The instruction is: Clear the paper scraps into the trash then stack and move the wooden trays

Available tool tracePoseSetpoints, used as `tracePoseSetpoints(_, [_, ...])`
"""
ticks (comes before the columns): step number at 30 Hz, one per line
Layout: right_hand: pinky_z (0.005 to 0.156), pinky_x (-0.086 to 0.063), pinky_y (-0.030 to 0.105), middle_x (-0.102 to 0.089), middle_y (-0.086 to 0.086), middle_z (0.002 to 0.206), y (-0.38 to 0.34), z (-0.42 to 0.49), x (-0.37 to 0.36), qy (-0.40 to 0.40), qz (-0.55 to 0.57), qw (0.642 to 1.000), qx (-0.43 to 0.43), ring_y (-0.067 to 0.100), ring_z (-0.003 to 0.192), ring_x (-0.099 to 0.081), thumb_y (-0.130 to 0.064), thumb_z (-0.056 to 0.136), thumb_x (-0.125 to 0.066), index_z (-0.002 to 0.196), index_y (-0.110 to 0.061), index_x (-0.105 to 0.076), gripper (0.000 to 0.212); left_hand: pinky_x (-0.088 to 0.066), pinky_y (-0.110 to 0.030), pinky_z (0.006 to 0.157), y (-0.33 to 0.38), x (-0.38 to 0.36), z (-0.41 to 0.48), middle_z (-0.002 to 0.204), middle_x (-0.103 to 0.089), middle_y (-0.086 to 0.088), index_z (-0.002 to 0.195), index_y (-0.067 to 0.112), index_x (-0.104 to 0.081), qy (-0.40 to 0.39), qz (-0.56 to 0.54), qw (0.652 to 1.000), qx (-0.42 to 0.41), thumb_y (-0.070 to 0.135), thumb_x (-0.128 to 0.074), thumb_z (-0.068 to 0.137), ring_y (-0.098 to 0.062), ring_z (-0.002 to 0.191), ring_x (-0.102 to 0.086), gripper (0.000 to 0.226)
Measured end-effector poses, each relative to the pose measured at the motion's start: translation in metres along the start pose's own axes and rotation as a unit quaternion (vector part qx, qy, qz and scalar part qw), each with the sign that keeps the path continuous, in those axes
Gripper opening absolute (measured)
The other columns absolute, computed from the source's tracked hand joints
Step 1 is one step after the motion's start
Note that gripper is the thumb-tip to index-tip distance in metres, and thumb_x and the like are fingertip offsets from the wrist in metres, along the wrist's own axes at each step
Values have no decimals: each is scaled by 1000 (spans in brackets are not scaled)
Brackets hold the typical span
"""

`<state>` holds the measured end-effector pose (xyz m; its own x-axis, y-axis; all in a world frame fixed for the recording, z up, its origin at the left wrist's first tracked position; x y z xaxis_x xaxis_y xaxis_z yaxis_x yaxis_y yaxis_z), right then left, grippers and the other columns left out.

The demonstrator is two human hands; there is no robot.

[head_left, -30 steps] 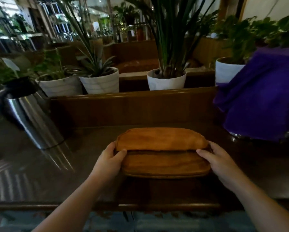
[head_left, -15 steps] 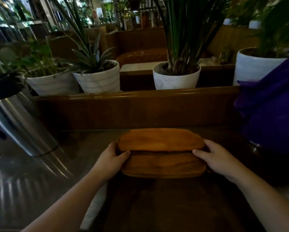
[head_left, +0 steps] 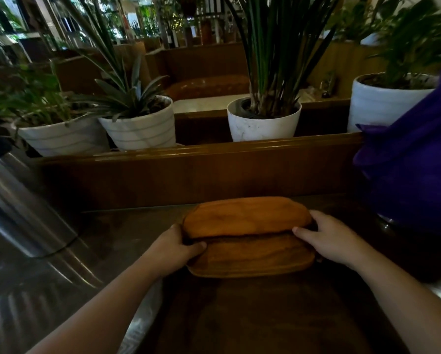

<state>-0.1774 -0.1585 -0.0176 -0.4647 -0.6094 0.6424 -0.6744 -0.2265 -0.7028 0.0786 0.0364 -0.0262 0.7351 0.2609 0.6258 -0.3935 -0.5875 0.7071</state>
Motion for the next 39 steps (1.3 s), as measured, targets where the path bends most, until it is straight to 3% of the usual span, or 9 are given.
tracePoseSetpoints(8, [54,-54,27,-60,-3,104,-1,4,1,-7,-49,999,1,17,77,-68,-46,90,-55,130,-29,-44,45,-50,-30,67,-3,2,6,113,-58,-3,130,18,-40,-1,43,999,-2,49,-73,73,-21,90,-62,73])
tracePoseSetpoints(16, [73,-59,41,-61,0,100,-1,7,2,5,-101,995,-5,17,79,-66,-51,88,-55,116,-25,-52,38,-49,-31,68,-2,-3,8,120,-57,-5,135,21,-37,-19,54,998,-5,49,-72,74,-23,95,-60,76])
tracePoseSetpoints(22, [75,-58,42,-58,0,103,-4,12,6,-2,-163,987,-6,17,78,-66,-54,88,-54,119,-22,-49,45,-51,-25,54,-1,0,9,111,-59,-9,129,20,-42,-36,81,996,-13,52,-73,71,-20,74,-66,73])
tracePoseSetpoints(25, [78,-56,42,-57,-1,101,-4,17,8,-1,-198,980,-2,16,83,-62,-57,86,-54,116,-21,-51,47,-55,-31,61,-4,2,9,111,-59,-11,127,18,-44,-38,106,994,-7,64,-71,64,-24,80,-66,82])
tracePoseSetpoints(30, [80,-54,41,-56,-1,105,0,23,10,2,-215,976,11,15,86,-58,-59,84,-53,110,-23,-56,45,-53,-42,86,-3,2,9,119,-58,-7,126,21,-47,-29,154,988,-12,76,-62,55,-22,98,-60,91])
tracePoseSetpoints(35, [79,-52,40,-47,2,110,0,22,13,24,-270,962,23,16,87,-54,-65,83,-49,109,-24,-57,49,-44,-39,91,5,-1,-1,129,-45,-16,131,19,-41,-18,203,979,22,66,-62,73,-30,114,-47,78])
tracePoseSetpoints(37, [81,-52,41,-48,4,118,0,21,14,31,-294,955,32,20,94,-56,-66,83,-47,121,-25,-53,57,-44,-41,94,7,-4,-5,132,-39,-17,135,19,-38,-4,220,975,25,64,-60,75,-33,117,-46,78])
tracePoseSetpoints(39, [89,-50,42,-42,7,136,-2,19,15,48,-332,940,55,26,116,-52,-65,85,-46,141,-24,-35,71,-47,-43,95,13,-5,-15,134,-36,-14,140,22,-30,29,238,971,8,64,-59,76,-32,118,-47,82])
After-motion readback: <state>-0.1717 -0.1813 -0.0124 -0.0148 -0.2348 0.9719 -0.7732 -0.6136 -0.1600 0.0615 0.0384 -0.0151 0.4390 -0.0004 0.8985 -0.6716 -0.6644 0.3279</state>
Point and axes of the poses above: each hand's wrist, its own z-axis towards the middle knuckle, its own x-axis out of the back of the hand, y = z × x, the point moved 1 cm from there along z, towards the middle knuckle
